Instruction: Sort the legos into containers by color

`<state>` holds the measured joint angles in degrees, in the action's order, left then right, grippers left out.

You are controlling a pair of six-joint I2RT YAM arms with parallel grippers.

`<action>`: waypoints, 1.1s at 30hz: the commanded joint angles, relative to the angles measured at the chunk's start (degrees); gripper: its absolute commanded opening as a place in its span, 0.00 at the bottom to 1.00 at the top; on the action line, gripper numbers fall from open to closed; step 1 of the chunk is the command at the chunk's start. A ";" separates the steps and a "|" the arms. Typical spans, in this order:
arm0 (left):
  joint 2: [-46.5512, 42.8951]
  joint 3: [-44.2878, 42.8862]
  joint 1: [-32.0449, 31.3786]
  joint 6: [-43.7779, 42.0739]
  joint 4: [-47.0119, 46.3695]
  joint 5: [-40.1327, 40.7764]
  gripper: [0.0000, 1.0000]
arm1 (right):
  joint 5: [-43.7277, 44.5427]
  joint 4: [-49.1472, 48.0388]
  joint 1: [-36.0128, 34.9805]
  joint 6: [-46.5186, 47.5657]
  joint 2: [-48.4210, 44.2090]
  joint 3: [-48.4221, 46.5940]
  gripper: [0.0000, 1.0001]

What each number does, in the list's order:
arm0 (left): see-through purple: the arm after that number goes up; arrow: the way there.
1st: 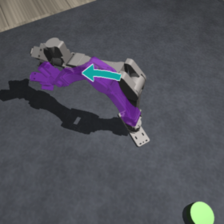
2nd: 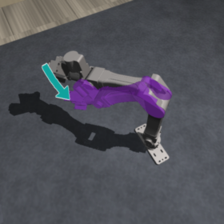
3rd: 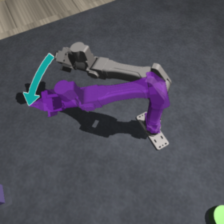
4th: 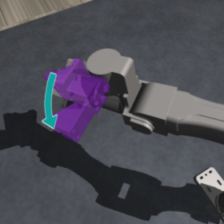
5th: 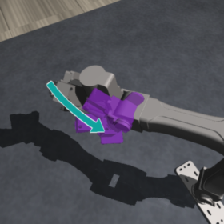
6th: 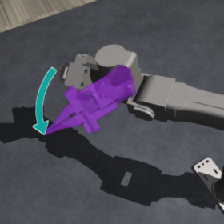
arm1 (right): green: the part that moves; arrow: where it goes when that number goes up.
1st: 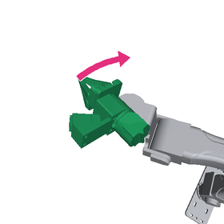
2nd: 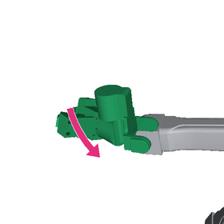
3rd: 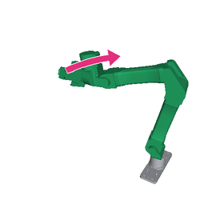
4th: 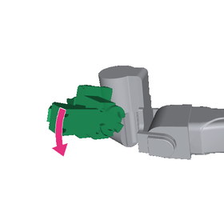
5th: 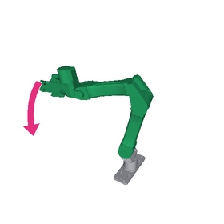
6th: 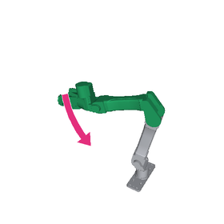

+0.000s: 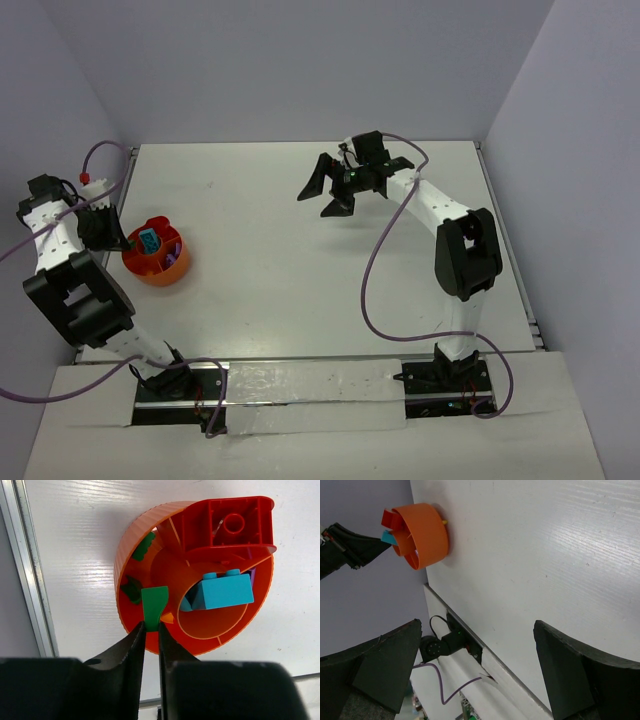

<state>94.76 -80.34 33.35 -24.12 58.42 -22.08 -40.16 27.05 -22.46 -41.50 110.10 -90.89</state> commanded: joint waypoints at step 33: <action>-10.30 -12.54 -38.41 15.83 -14.56 5.20 0.99 | 28.50 9.60 4.32 30.91 -22.15 2.08 1.00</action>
<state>84.15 -95.03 0.24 -16.57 51.07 -17.53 -22.24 35.48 -19.72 -18.90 94.50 -90.83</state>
